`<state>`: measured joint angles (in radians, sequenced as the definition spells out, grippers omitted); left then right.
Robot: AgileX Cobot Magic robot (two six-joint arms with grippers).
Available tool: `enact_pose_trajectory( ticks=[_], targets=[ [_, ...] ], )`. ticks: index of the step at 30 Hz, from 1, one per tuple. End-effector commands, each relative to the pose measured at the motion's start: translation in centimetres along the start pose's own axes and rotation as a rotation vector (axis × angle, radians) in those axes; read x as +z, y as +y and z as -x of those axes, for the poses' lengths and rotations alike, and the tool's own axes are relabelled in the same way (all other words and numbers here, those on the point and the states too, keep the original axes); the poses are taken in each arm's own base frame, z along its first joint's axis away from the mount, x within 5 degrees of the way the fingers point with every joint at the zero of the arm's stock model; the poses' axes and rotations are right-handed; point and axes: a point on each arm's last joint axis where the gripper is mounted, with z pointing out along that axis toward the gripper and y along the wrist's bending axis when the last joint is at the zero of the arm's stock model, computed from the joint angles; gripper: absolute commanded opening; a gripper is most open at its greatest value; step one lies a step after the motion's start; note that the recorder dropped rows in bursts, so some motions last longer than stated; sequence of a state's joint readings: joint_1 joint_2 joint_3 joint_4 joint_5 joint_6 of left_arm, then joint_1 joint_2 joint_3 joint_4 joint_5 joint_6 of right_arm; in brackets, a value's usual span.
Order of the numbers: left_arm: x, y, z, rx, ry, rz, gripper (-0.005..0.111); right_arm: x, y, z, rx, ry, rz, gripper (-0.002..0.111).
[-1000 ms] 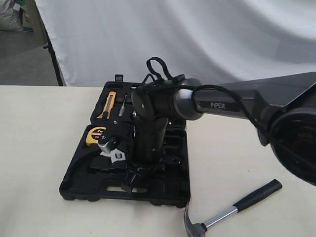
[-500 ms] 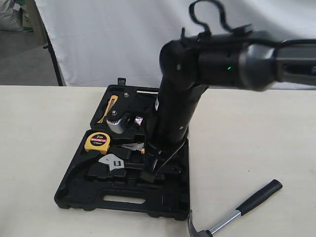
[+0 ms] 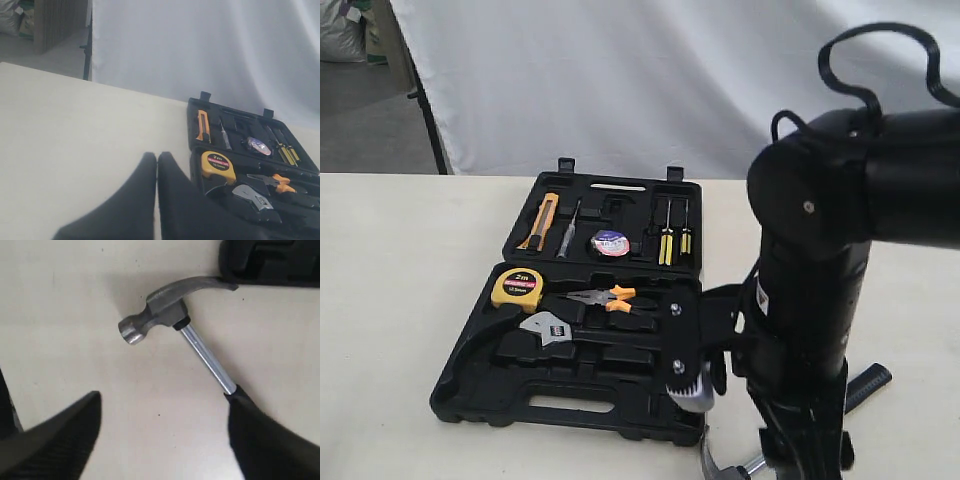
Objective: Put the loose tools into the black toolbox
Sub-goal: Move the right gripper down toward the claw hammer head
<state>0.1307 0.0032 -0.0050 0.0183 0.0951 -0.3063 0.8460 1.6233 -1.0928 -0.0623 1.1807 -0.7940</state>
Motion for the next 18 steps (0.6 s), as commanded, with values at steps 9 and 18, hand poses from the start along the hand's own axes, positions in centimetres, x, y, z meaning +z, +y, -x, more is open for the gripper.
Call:
enact_pose_trajectory(
  ticks=[9, 18],
  targets=[
    [0.0, 0.1, 0.2, 0.000, -0.020, 0.021, 0.001, 1.9, -0.5, -0.1, -0.122, -0.049, -0.122, 0.094],
    [0.0, 0.1, 0.2, 0.000, -0.020, 0.021, 0.001, 5.0, -1.0, 0.5, -0.172, 0.014, -0.064, 0.094]
  ],
)
